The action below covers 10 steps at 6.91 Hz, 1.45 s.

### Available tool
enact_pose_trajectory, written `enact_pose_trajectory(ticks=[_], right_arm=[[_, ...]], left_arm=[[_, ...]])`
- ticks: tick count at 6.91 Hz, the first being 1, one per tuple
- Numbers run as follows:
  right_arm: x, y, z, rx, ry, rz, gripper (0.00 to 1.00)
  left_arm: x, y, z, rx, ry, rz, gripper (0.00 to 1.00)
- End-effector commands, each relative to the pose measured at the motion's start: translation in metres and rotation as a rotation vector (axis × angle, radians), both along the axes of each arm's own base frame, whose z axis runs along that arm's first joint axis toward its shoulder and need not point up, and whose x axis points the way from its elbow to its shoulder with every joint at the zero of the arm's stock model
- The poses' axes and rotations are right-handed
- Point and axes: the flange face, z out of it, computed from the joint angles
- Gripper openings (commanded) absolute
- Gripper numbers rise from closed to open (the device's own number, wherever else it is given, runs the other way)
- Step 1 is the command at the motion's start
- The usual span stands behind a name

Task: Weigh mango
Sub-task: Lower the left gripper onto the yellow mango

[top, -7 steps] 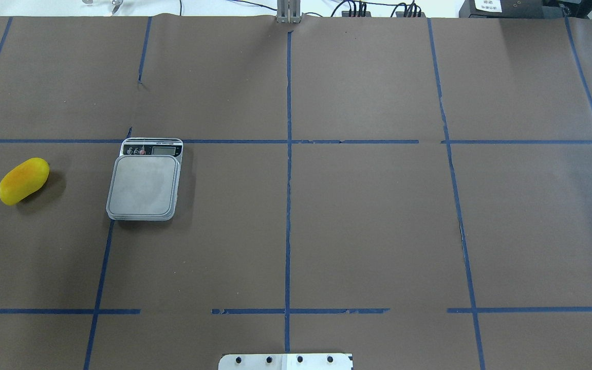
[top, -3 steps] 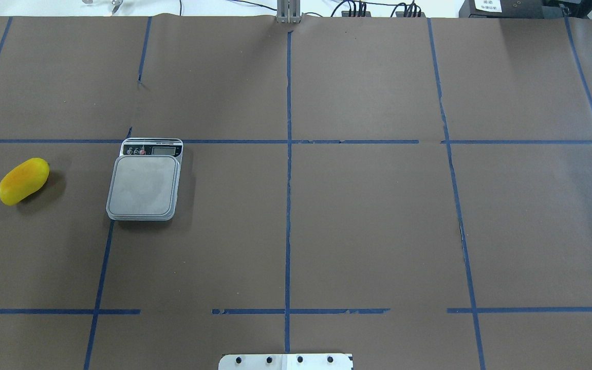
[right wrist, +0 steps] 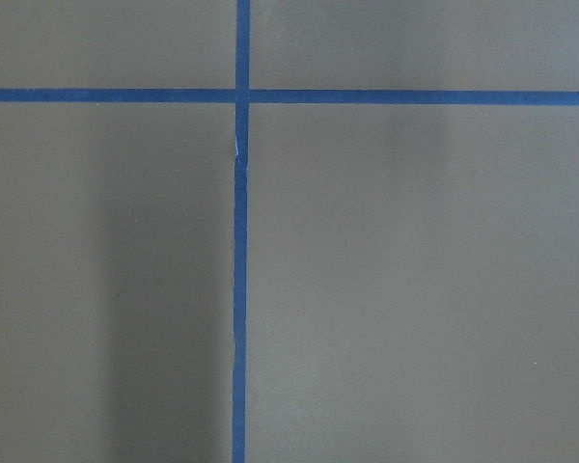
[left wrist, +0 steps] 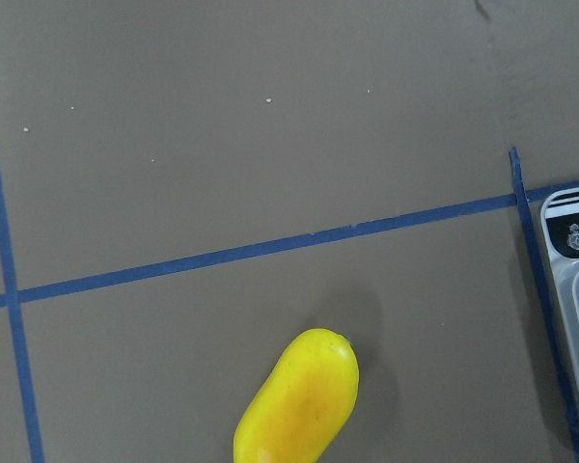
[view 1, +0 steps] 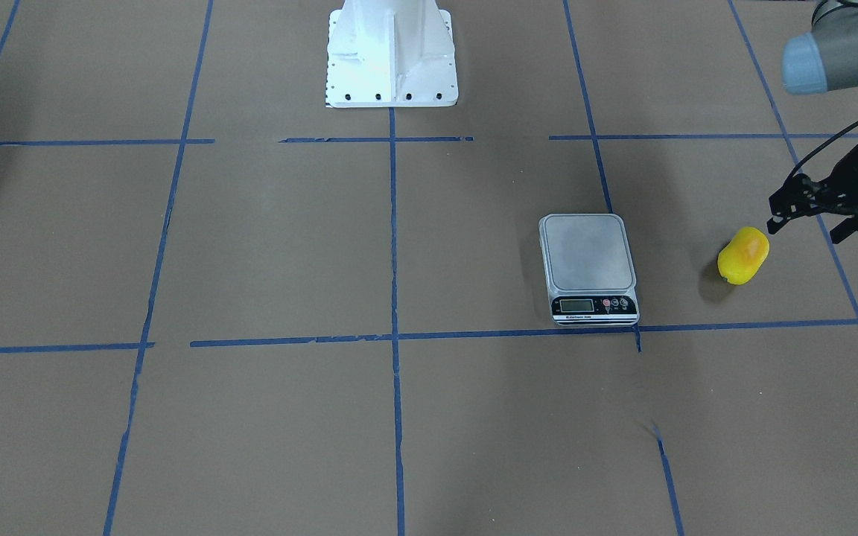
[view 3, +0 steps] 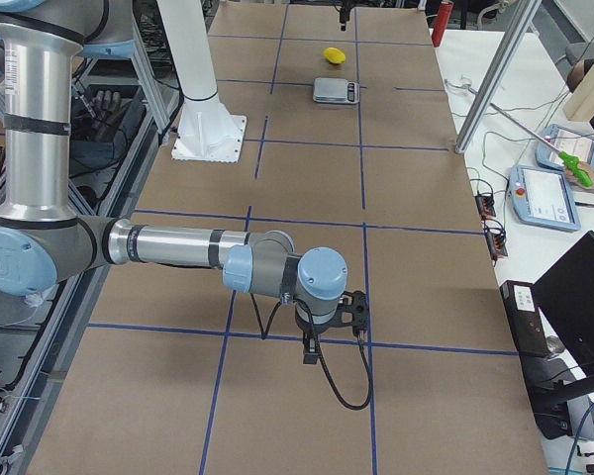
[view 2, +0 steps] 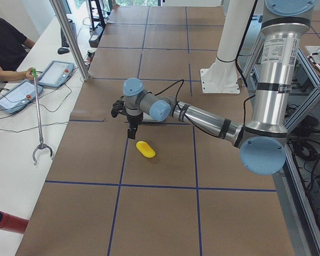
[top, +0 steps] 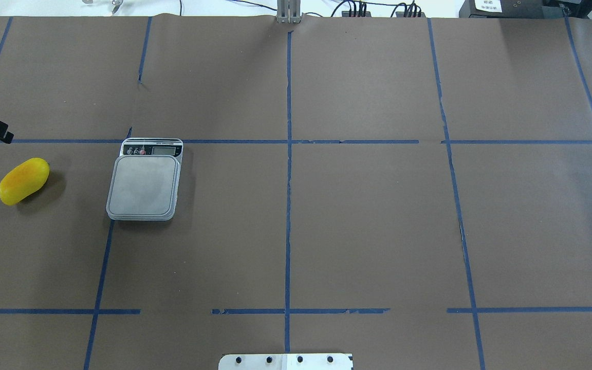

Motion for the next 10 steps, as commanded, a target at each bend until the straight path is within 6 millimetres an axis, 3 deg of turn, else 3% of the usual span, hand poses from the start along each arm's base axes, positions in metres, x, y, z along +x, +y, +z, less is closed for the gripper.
enact_pose_trajectory(ticks=[1,4,7,10], right_arm=[[0.0,0.0,0.0,-0.001,0.0,0.0,1.0],[0.0,0.0,0.0,-0.001,0.0,0.0,1.0],[0.0,0.0,0.0,0.002,0.0,-0.001,1.0],[0.0,0.0,0.0,0.0,0.0,-0.001,1.0]], left_arm=[[0.029,-0.002,0.044,0.022,0.02,-0.023,1.0],[0.068,0.019,0.059,0.003,0.004,0.057,1.0],[0.07,0.026,0.081,-0.034,-0.015,0.067,1.0],[0.074,0.028,0.089,-0.049,-0.021,0.074,1.0]])
